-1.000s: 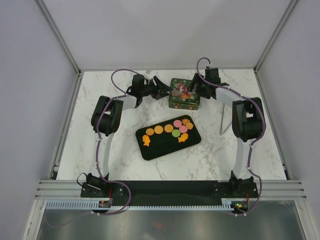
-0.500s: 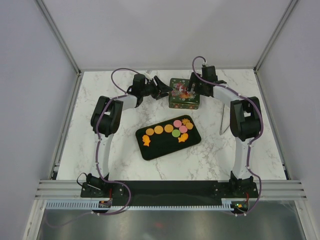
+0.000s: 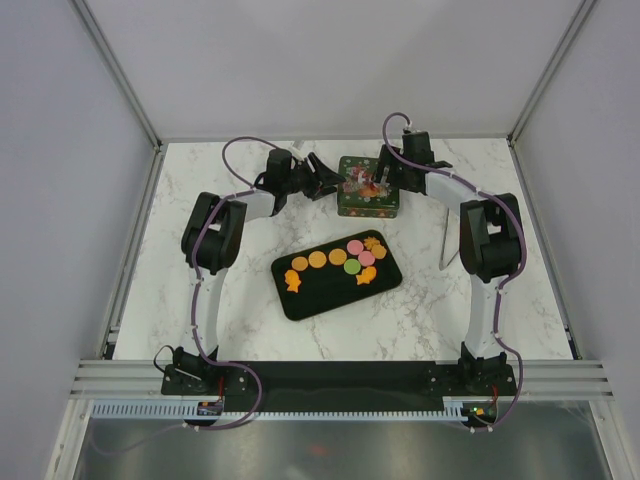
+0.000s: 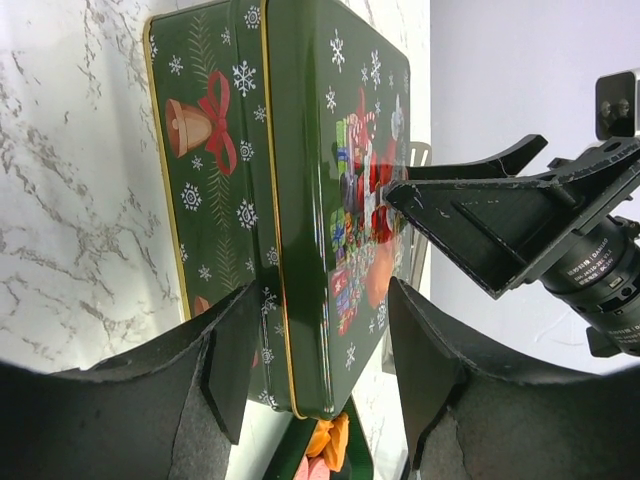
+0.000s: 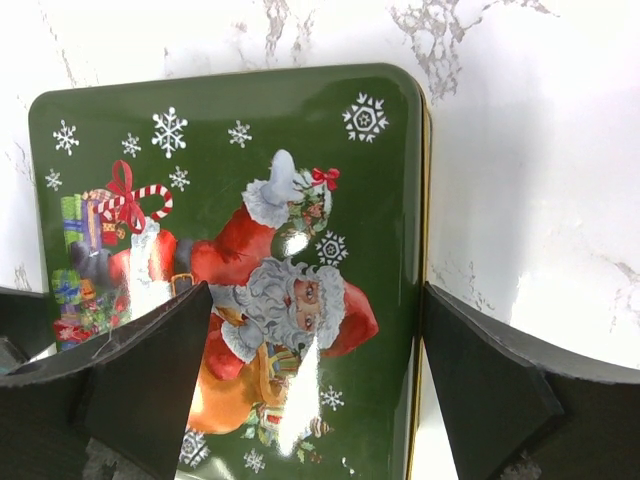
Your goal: Pack the cookies
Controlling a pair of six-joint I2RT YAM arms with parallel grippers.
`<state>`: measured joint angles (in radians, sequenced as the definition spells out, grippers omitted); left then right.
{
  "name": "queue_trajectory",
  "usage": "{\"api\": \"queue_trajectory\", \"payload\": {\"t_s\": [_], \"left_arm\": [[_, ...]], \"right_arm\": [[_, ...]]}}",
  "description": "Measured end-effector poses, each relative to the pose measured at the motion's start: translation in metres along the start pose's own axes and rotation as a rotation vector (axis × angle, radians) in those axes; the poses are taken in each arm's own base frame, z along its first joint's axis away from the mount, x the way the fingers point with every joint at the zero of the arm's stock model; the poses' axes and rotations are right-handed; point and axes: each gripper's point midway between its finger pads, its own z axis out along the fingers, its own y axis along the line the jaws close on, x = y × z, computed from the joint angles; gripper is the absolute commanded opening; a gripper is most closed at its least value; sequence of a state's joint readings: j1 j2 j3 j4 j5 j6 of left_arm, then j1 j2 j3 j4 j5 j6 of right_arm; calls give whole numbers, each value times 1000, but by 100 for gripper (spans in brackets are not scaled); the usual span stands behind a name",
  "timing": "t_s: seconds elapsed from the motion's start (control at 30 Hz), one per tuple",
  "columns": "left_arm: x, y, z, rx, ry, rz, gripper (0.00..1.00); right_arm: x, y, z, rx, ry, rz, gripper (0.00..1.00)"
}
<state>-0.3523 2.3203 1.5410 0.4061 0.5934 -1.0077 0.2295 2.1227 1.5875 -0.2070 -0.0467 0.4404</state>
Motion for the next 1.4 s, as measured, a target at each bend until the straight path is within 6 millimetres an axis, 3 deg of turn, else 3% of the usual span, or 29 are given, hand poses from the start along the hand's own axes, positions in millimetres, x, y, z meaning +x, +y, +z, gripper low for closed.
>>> {"api": "queue_trajectory", "payload": {"t_s": [0.37,0.6,0.87,1.03,1.17,1.4], "left_arm": [[9,4,-3,-18,3,-7,62],[28,21,-4,-68,37,-33,62],[32,20,-5,-77,28,-30,62],[39,15,-1,-85,26,-16,62],[60,4,5,-85,66,-6,62],[122,-26,12,-47,206,16,62]], "right_arm": [[6,4,-8,24,-2,-58,93],[7,7,-6,13,26,-64,91],[6,8,-2,2,70,-73,89],[-5,8,4,8,67,-102,90],[-18,7,10,9,44,-150,93],[-30,17,25,-9,30,-219,93]]}}
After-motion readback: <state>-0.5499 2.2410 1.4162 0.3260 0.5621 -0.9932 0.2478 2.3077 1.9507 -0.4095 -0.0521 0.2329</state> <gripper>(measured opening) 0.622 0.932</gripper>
